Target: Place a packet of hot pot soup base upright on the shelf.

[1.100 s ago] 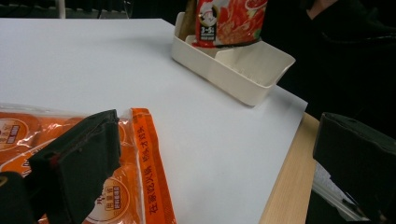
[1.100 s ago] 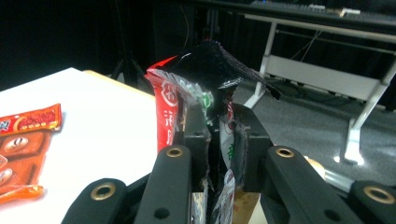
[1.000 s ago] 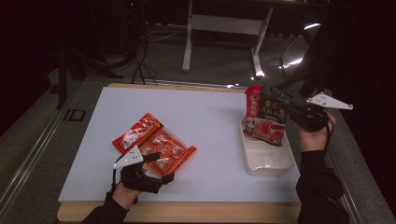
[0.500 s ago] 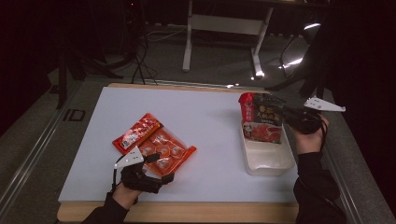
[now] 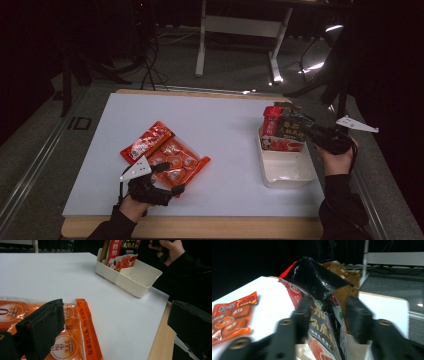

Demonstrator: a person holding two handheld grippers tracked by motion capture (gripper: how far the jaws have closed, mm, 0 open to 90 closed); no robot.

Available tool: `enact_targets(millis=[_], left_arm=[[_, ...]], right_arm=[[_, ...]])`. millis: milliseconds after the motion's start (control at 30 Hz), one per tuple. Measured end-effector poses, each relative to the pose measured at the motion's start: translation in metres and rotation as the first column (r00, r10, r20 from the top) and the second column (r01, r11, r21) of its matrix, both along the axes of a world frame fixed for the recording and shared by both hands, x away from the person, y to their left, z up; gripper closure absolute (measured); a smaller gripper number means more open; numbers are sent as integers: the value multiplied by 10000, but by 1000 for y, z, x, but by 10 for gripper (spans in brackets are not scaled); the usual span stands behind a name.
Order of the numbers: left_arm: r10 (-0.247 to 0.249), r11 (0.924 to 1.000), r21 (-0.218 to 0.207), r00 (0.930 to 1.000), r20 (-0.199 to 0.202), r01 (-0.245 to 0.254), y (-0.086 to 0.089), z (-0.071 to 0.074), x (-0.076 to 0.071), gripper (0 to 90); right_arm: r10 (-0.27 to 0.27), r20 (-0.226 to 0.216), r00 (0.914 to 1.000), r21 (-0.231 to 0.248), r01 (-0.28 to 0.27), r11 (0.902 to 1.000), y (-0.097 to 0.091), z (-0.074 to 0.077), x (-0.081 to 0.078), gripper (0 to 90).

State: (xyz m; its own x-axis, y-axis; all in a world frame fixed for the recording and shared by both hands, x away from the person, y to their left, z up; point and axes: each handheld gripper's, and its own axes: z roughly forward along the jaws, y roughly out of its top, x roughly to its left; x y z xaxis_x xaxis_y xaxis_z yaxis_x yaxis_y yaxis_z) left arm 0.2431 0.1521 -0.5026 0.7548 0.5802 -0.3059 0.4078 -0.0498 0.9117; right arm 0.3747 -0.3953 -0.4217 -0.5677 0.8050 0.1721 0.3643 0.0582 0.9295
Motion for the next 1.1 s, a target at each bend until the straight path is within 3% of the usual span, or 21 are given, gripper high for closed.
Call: enact_targets(millis=[67,133,200,300,400,467,567,667,833,967,1067,1100], left_arm=[[165,9998,139,9999,5,-165,1,0,0,17],[282,9995,153,9996,-28,-281,1,-1,1,17],[451,9988,169,9989,-128,-449,3,-1,2,17],[685,9970,375,9974,-203,-677,4,-1,2,17],[886,9946,563,9955,-326,-866,5,-2,2,17],[854,9946,622,9956,-382,-829,4,-2,2,17],[888,9936,740,9953,-383,-858,4,-2,2,17],[935,9925,828,9949,-387,-900,5,-2,2,17],[1202,9882,994,9922,-316,-1165,8,-2,3,17],[1388,9785,1591,9897,-360,-1314,13,-2,5,24],[1423,9763,1689,9894,-289,-1355,18,-4,7,56],[1513,9721,1859,9881,-290,-1434,20,-5,8,73]], right_arm=[[-387,228,9990,-210,392,9990,-1,8,-6,440],[-475,357,9982,-113,479,9988,-2,13,-10,401],[-694,971,9929,-162,713,9973,-2,27,-20,285],[-820,1308,9880,-52,834,9965,1,38,-29,255],[-349,2151,9760,48,347,9994,12,54,-46,179],[205,2370,9713,181,-255,9995,21,59,-56,162],[603,2444,9678,66,-639,9979,35,61,-68,161],[1134,2297,9666,-339,-1085,9935,51,58,-80,161],[1947,1930,9617,-836,-1816,9798,72,48,-91,161],[2292,1778,9570,-606,-2218,9732,84,40,-98,161],[2572,1714,9510,-587,-2508,9663,90,37,-103,161],[2591,1717,9505,-597,-2525,9658,92,37,-104,161]])
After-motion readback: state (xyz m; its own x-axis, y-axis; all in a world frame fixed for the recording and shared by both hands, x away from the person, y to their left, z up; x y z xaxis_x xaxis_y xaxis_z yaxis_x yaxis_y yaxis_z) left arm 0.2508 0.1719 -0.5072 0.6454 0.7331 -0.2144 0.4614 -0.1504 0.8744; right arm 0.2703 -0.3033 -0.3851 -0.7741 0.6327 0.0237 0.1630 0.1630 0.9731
